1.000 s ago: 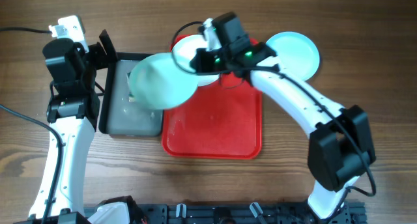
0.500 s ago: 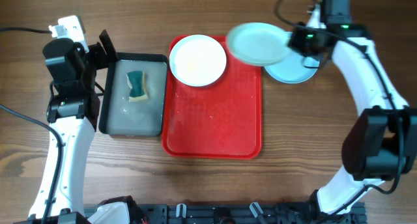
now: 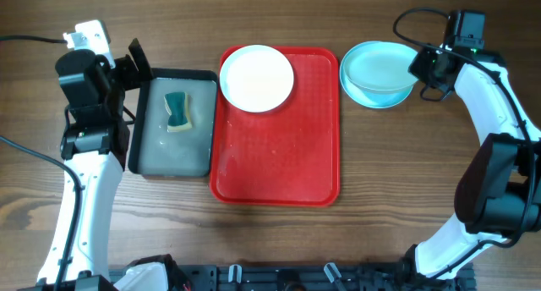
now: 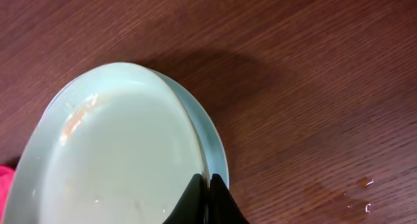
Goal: Clean dirty plates on tray and stack at the side
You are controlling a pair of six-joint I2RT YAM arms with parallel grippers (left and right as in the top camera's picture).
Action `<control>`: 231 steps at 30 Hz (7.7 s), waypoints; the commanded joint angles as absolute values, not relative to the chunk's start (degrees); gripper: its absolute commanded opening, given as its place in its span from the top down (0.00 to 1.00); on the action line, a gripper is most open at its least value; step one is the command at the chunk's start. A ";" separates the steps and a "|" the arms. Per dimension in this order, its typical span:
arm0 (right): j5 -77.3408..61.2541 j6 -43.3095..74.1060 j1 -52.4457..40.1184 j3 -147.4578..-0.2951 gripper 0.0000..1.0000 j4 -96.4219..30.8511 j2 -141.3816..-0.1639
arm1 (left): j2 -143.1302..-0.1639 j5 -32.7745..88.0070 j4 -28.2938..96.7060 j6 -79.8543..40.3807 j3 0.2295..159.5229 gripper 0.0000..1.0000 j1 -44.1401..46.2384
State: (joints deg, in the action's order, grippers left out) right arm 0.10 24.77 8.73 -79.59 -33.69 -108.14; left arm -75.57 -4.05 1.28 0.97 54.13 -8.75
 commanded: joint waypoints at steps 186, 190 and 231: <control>-5.85 19.70 -23.03 -83.18 0.96 -50.52 -116.36 | -75.33 -4.60 1.13 0.43 54.81 0.00 -9.13; -4.51 19.73 -22.96 -83.31 0.96 -50.78 -116.36 | -75.33 -4.60 1.13 0.43 54.81 0.00 -9.13; -4.47 15.05 -8.64 -104.03 0.01 -46.09 -116.14 | -75.55 -4.58 -2.96 0.43 54.78 0.00 -9.13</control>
